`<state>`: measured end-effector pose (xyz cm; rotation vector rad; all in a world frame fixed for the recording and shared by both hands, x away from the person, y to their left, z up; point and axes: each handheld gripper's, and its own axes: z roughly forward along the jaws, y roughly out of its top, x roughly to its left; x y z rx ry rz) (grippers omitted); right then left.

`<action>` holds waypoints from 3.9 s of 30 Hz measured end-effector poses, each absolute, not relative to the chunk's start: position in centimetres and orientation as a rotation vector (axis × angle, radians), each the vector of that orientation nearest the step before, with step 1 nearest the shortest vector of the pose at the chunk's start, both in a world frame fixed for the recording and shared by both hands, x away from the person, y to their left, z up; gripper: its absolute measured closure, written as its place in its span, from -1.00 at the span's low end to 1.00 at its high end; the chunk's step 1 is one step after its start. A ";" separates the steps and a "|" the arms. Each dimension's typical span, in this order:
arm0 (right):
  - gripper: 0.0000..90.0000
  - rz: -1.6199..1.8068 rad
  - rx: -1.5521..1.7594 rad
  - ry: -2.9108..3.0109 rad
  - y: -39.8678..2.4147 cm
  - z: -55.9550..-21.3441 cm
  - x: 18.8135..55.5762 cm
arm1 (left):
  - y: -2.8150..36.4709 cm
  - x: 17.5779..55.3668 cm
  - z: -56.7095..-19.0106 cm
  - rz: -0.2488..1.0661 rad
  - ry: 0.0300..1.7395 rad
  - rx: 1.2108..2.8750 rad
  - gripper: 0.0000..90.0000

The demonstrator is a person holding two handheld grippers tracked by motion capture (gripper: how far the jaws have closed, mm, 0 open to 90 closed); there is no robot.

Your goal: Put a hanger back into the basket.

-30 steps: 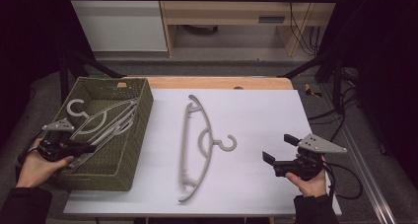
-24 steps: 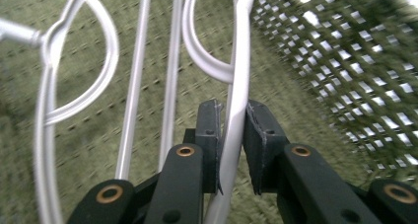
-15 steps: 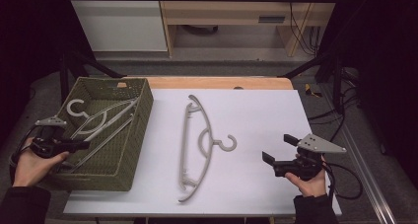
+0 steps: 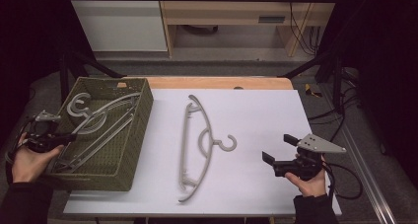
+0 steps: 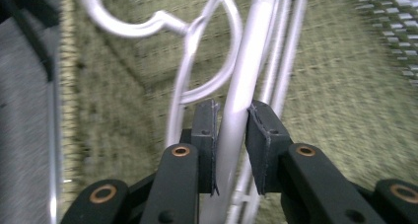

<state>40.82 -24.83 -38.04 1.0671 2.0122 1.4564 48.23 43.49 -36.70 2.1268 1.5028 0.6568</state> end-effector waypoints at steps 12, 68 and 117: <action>-0.95 1.457 1.065 2.012 -24.9 -38.0 40.8 | 44.0 49.0 -36.9 0.710 1.597 2.103 0.57; -0.95 1.477 1.085 1.990 -24.8 -38.0 40.7 | 19.1 42.8 -36.2 0.543 0.854 1.985 -0.74; -0.95 1.483 1.058 2.006 -24.5 -38.0 40.6 | 7.8 43.5 -46.5 0.286 0.875 2.378 0.51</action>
